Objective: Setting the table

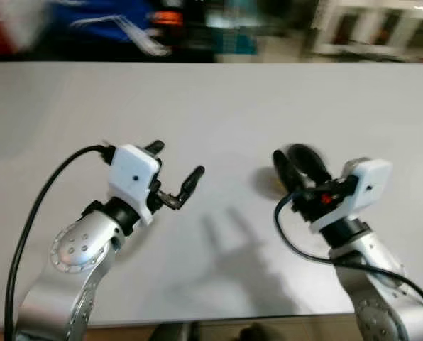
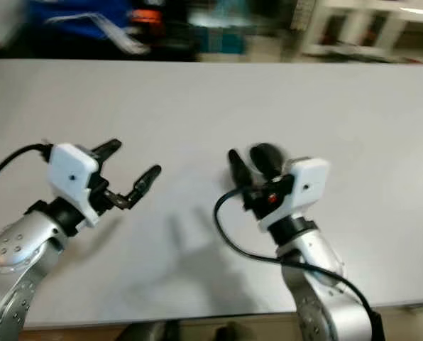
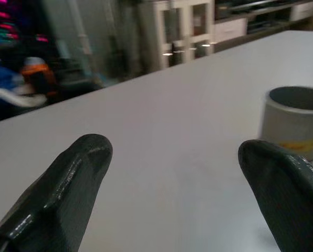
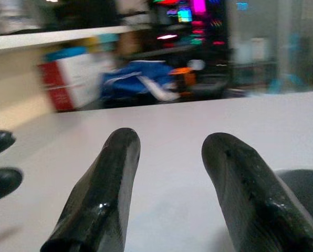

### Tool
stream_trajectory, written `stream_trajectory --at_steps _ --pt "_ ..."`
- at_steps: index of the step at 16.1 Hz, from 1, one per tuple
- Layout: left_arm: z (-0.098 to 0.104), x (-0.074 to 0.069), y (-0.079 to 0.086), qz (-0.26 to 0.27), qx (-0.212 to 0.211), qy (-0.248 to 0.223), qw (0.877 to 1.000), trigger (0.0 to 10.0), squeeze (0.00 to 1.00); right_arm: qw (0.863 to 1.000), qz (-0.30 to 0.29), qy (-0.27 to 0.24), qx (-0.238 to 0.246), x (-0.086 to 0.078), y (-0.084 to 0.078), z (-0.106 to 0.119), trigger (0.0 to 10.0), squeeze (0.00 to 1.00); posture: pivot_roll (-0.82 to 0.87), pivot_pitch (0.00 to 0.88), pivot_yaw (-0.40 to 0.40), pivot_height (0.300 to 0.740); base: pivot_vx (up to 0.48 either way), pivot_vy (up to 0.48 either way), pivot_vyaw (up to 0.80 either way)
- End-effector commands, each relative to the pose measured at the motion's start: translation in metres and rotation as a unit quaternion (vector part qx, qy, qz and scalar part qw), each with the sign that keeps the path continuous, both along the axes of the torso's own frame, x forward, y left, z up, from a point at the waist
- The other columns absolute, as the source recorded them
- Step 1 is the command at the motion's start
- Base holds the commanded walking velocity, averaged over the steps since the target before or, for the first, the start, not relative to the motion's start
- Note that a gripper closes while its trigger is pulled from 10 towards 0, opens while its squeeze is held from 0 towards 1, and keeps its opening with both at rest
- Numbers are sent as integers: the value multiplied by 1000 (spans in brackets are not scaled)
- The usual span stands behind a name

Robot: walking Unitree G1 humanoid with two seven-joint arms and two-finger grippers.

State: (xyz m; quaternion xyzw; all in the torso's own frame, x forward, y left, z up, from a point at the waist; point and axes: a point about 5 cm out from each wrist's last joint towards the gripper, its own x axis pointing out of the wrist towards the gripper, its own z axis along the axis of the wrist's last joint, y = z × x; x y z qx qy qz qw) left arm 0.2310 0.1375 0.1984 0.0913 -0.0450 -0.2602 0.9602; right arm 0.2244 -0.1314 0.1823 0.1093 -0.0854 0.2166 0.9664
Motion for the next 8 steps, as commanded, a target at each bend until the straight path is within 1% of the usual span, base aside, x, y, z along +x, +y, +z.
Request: stream_trajectory --at_steps 1,2,4,6,7,8 --pt "-2 -5 -4 -10 2 5 1000 10000 0 1000 5 -15 -13 -3 2 4 10000 0 48 74 -10 740 0 480 800" --pt "-3 -6 -7 -8 8 6 1000 10000 0 1000 10 -18 -13 -3 1 6 10000 0 49 67 -12 740 0 480 800" --pt "-3 -4 -12 3 4 8 1000 10000 0 1000 12 -17 -16 -4 1 4 10000 0 53 61 -13 740 0 480 800" --pt "-6 -3 -18 11 25 15 1000 10000 0 1000 6 -4 -20 -4 0 -5 10000 0 56 50 -16 740 0 480 800" --pt "-7 -2 -18 15 26 15 999 10000 0 1000 -9 8 -11 -3 -2 -9 10000 0 51 46 -18 740 0 480 0" --pt "-11 3 -17 31 33 18 999 10000 0 999 -38 29 -25 0 -6 -17 10000 0 42 41 -21 740 0 480 0"
